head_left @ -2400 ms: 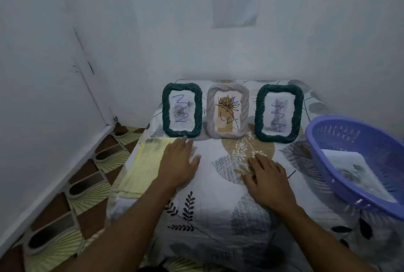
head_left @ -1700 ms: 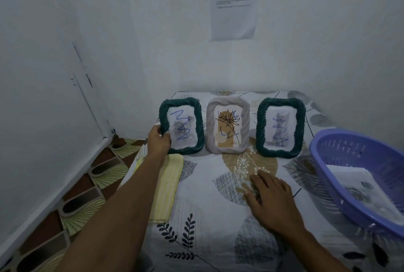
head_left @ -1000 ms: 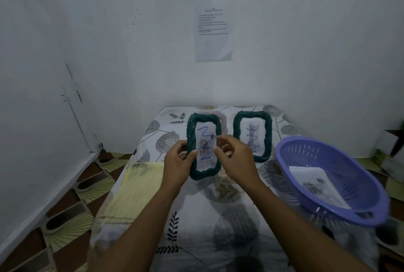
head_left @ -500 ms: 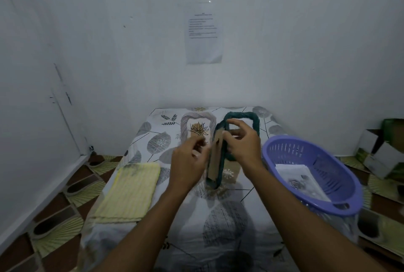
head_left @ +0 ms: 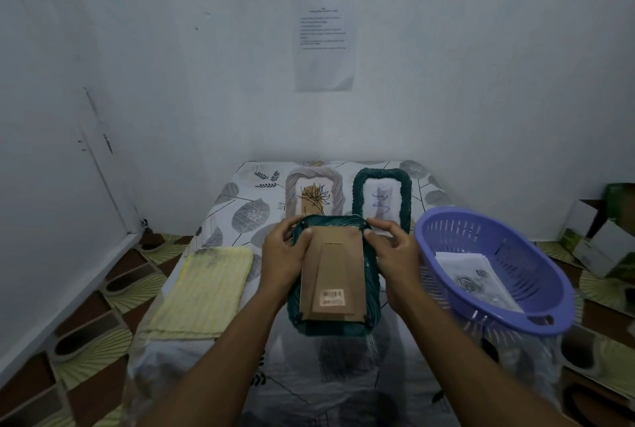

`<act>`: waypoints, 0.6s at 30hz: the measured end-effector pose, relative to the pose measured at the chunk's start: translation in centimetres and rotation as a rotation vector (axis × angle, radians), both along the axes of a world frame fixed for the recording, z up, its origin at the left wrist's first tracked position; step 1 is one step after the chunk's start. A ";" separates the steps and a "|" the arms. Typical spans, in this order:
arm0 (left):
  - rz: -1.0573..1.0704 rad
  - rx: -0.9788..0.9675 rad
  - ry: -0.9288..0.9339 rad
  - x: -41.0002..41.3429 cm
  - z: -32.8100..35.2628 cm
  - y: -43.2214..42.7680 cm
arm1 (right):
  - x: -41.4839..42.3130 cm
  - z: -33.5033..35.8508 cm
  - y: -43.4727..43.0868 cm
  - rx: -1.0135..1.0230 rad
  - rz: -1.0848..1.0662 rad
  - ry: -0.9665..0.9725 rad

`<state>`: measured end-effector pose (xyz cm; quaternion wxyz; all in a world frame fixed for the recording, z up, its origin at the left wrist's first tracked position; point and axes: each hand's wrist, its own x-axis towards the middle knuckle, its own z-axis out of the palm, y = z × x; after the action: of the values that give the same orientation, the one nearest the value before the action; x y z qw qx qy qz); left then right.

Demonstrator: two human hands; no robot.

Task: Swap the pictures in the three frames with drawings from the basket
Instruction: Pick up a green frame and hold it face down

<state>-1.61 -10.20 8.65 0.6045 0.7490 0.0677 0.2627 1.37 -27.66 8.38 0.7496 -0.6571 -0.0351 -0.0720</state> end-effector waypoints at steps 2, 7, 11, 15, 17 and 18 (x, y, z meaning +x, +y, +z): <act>0.051 0.025 -0.039 0.0 -0.4 -0.1 | -0.3 -0.5 0.3 -0.030 -0.035 -0.032; 0.070 0.067 -0.087 0.0 -1.0 -0.2 | -0.3 -1.3 0.7 -0.116 -0.134 -0.086; 0.055 0.032 -0.091 0.1 -1.5 -0.2 | 0.0 -1.7 0.3 -0.146 -0.128 -0.100; 0.055 0.004 -0.076 0.4 -1.9 -0.2 | 0.1 -1.7 0.1 -0.181 -0.122 -0.116; 0.057 -0.008 -0.078 0.3 -1.8 -0.4 | 0.2 -1.6 0.1 -0.217 -0.130 -0.134; 0.056 -0.012 -0.080 0.3 -1.9 -0.5 | 0.3 -1.6 0.1 -0.233 -0.137 -0.142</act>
<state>-1.31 -10.67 6.78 0.6035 0.7321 0.0661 0.3090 1.65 -27.60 6.74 0.6573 -0.7337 -0.0509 -0.1648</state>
